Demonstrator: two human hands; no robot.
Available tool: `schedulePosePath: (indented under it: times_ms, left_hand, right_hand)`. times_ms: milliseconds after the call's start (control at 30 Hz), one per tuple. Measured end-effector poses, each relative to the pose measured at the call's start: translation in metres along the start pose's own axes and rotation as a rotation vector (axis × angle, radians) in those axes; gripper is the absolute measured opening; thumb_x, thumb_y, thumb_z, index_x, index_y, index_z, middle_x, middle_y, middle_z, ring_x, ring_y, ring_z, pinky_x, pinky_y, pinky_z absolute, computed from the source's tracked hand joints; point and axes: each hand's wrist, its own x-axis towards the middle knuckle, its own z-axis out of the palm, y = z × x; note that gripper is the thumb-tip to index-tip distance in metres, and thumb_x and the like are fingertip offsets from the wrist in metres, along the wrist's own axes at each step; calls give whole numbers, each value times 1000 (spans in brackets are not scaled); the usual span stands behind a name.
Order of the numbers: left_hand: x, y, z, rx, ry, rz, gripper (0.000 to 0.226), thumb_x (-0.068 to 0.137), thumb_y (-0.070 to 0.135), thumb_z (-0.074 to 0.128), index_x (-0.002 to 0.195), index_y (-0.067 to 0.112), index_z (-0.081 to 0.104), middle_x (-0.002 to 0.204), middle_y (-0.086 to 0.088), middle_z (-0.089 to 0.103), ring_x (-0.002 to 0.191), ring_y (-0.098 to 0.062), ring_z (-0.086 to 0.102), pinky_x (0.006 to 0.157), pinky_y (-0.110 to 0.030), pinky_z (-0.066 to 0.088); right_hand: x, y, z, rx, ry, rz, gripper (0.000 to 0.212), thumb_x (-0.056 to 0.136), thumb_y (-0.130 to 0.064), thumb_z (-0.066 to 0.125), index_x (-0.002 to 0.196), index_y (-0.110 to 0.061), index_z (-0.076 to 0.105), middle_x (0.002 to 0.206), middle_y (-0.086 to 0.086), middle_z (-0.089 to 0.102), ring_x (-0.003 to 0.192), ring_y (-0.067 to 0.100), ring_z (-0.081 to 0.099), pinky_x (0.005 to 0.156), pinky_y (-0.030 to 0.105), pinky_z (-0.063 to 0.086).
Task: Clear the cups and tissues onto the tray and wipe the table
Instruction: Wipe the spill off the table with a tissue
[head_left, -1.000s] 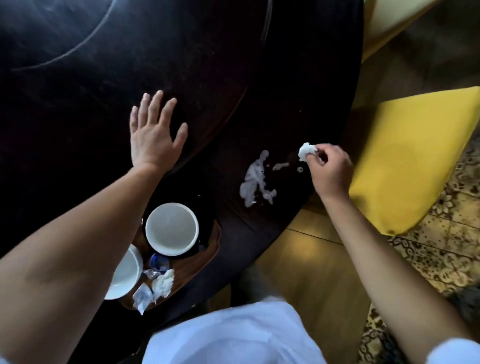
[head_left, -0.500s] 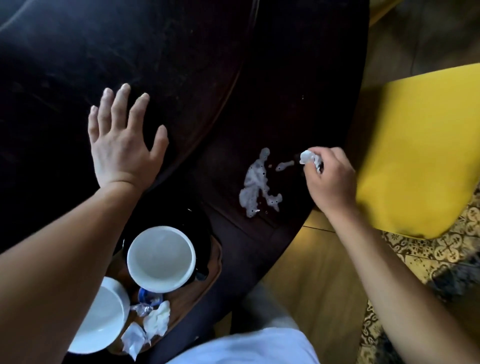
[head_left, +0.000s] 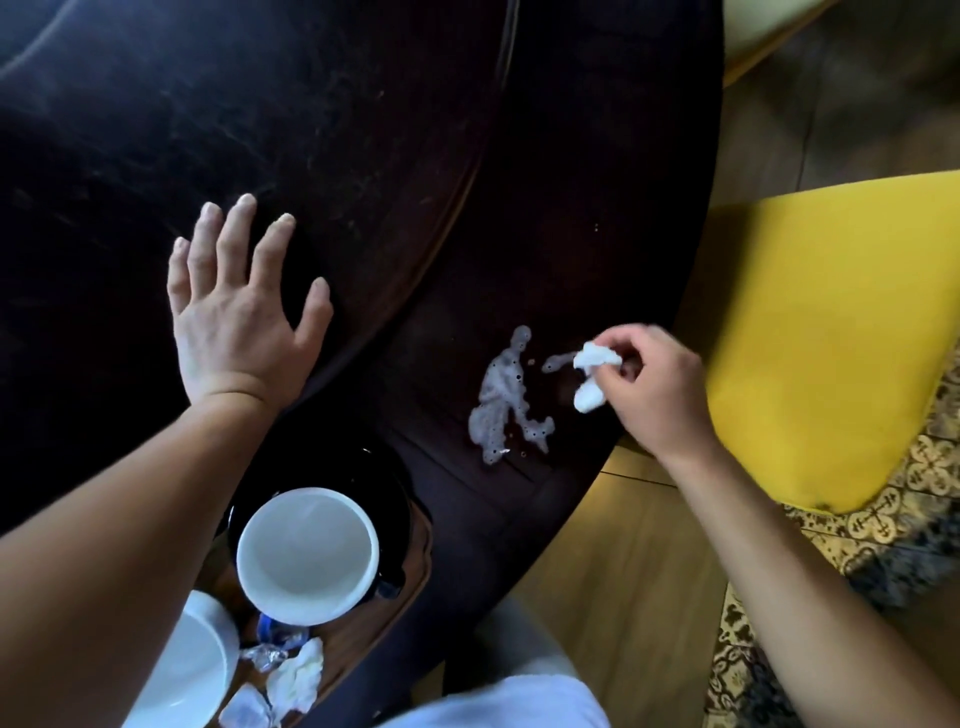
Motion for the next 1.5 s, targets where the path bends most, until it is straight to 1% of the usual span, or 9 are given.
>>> schedulePosePath:
  times_ms: [167,333,467,767,1133,1200,1300,1400,1500]
  left_hand:
    - [2,3,1,-5,-2,-3,62,100,52,42,155,25,36,169,0,18,158,-25,7,127,-46,2]
    - [3,5,1,-11,5,-10,61,100,51,44,155,24,36,169,-1,18,158,-25,7,127,-45,1]
    - [4,6,3,-8,-2,-13,63,99,52,42,155,25,36,170,-1,18,158,-25,7,127,-46,2]
    - [3,7,3,11,-14,-15,63,99,51,43,156,25,35,170,0,18,158,-25,8,127,-46,2]
    - [3,6,2,20,-13,-13,63,99,52,42,156,26,35,170,1,18,158,-25,8,127,-45,2]
    - [4,5,2,20,-10,-15,63,99,52,42,156,26,35,170,0,18,158,-25,8,127,-45,2]
    - [4,6,2,13,-5,-17,63,99,52,43,156,26,35,169,0,19,158,-25,8,127,-45,2]
    - [4,6,2,12,-5,-15,62,99,52,42,156,27,35,169,0,19,158,-25,8,127,-46,2]
    - [3,6,1,11,-11,-17,62,99,52,42,156,27,35,170,1,18,158,-24,8,127,-45,2]
  right_hand:
    - [93,-25,-6,73,225,17,22,81,-14,67,100,-20,76,105,-1,71,91,5,61,77,-1,34]
    - [146,-20,13,-58,113,98,24,91,-16,62,112,-21,73,122,1,65,107,15,63,68,3,33]
    - [116,-19,19,-73,60,59,23,89,-15,63,107,-22,74,115,1,66,102,16,64,75,17,40]
    - [-1,-15,44,7,65,68,25,91,-11,68,111,-23,74,115,-3,66,84,12,62,73,25,49]
    - [-52,-13,53,69,65,47,24,87,-10,74,110,-18,71,115,0,65,75,10,57,69,27,49]
    - [-55,-16,54,108,69,66,24,85,-6,74,105,-19,73,110,-2,66,69,5,56,67,19,45]
    - [-45,-26,50,171,142,87,24,85,-3,70,103,-18,74,104,-4,68,66,-6,51,66,7,39]
    - [-13,-36,51,167,245,61,20,85,-10,69,103,-19,73,97,-4,69,63,3,52,65,18,45]
    - [23,-46,57,138,249,5,17,87,-16,68,103,-17,75,99,-1,70,75,5,57,67,13,41]
